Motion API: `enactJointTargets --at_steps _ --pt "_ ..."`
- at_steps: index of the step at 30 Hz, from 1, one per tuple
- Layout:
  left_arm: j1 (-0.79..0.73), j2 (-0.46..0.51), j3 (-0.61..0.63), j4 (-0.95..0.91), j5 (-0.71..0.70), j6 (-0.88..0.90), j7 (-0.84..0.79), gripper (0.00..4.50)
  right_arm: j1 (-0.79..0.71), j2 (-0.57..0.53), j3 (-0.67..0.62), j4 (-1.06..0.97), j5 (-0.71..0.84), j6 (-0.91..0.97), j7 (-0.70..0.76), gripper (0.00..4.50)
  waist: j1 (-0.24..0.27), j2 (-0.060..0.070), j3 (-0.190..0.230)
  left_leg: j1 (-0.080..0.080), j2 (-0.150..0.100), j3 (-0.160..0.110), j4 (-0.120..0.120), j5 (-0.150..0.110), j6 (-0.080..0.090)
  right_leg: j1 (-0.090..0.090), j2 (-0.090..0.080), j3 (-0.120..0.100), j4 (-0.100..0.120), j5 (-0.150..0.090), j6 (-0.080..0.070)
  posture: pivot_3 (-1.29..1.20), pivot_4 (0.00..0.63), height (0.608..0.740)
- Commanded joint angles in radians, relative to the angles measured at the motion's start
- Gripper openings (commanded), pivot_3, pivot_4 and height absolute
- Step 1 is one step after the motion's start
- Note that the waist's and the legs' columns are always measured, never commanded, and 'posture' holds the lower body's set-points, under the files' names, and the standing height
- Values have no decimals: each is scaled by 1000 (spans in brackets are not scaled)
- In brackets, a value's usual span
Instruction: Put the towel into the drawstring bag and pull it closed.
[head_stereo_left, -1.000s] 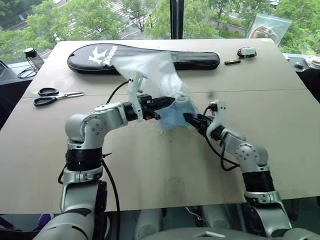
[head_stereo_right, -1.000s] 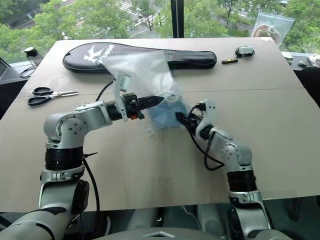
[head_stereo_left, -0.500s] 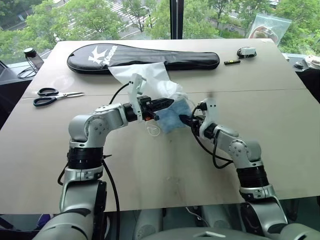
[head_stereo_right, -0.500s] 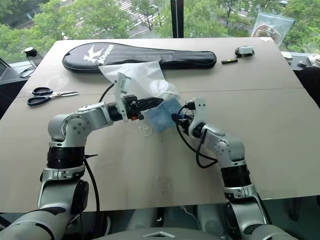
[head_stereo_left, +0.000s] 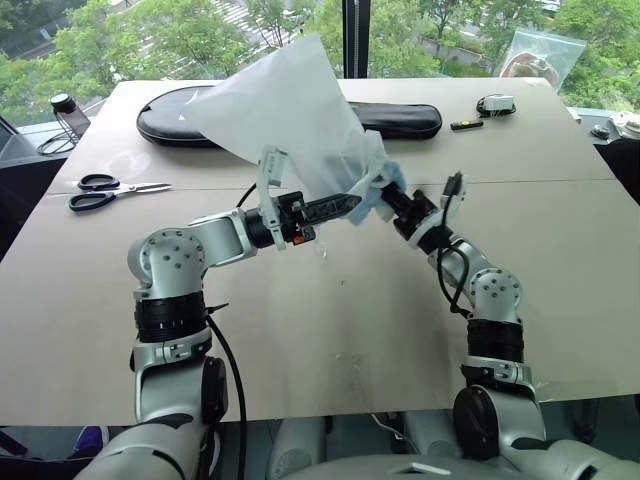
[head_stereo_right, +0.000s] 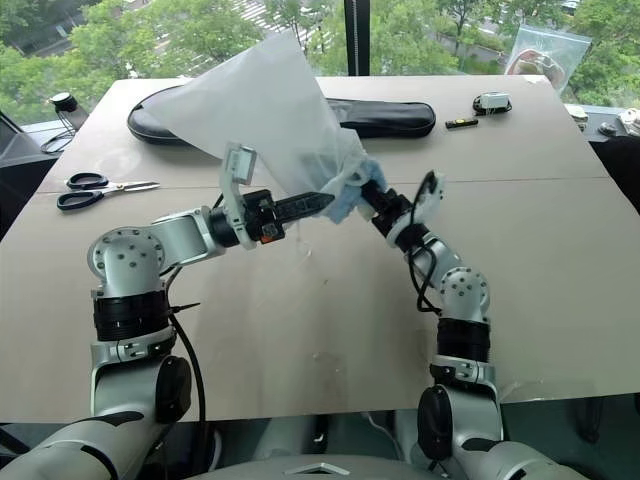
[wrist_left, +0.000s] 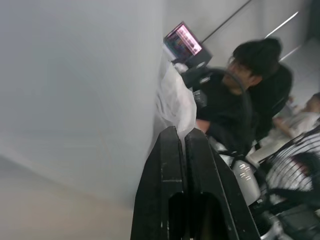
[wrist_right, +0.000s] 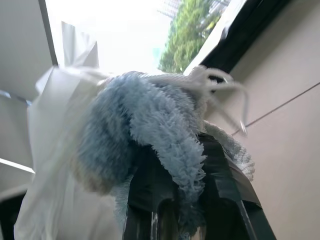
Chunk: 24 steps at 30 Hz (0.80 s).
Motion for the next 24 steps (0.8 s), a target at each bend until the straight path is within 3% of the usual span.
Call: enactJointTargets --at_steps 1,4,10,15,24 --pt "-66 -38 133 91 -158 27 148 0 -67 74 -27 -83 160 -17 -58 90 -2 0 0 0 0 0 0 0 0 0 0 0 0 0 0 0 150 740" --pt "-84 -107 184 159 -270 20 313 0 -48 64 -5 -135 248 7 -106 90 -1 0 0 0 0 0 0 0 0 0 0 0 1 0 0 0 150 740" --pt "-76 -209 147 185 -469 7 541 0 -34 46 75 -203 326 39 -194 90 0 0 0 -1 -1 0 0 0 0 0 -1 0 0 0 0 0 150 740" --pt "-62 -205 79 219 -677 -25 669 0 -4 -41 224 -227 155 93 -193 90 -1 0 0 0 -1 0 0 0 0 0 -1 1 1 0 0 0 150 740" --pt "-9 -156 -79 187 -840 -84 748 0 51 -133 461 -200 -161 52 34 90 1 0 0 0 -3 0 1 0 0 0 -2 0 0 0 0 0 150 740"
